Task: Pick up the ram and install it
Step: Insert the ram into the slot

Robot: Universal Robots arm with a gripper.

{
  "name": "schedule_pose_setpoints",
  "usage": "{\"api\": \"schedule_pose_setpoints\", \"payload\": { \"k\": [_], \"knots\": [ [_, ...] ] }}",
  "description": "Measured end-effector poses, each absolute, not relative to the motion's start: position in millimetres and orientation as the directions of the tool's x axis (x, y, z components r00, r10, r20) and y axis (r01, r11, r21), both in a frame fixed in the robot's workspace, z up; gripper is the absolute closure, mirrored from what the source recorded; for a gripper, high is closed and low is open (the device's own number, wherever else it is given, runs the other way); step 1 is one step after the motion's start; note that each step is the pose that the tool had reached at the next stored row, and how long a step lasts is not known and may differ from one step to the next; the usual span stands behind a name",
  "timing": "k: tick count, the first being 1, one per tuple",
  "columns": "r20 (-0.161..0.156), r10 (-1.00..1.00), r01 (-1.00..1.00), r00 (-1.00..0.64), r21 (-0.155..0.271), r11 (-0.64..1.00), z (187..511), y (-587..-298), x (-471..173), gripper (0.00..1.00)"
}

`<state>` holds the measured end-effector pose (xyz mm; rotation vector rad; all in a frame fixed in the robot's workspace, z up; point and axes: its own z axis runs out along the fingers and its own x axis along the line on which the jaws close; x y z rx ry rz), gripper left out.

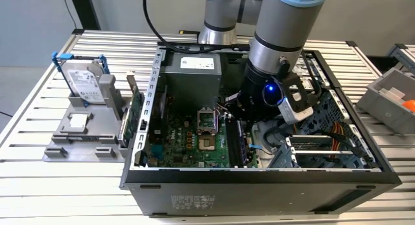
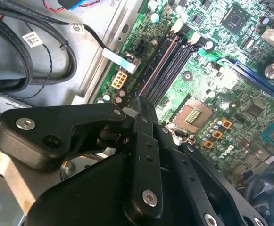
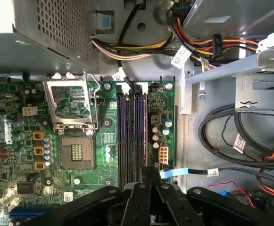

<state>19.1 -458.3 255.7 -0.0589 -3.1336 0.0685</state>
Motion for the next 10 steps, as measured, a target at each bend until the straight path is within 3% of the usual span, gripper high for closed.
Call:
{"api": "schedule_pose_setpoints", "payload": {
  "k": [10],
  "knots": [
    [0.006,0.037,0.036,-0.999,-0.044,0.998,257.0,-458.3,19.2,1.00]
  ]
}}
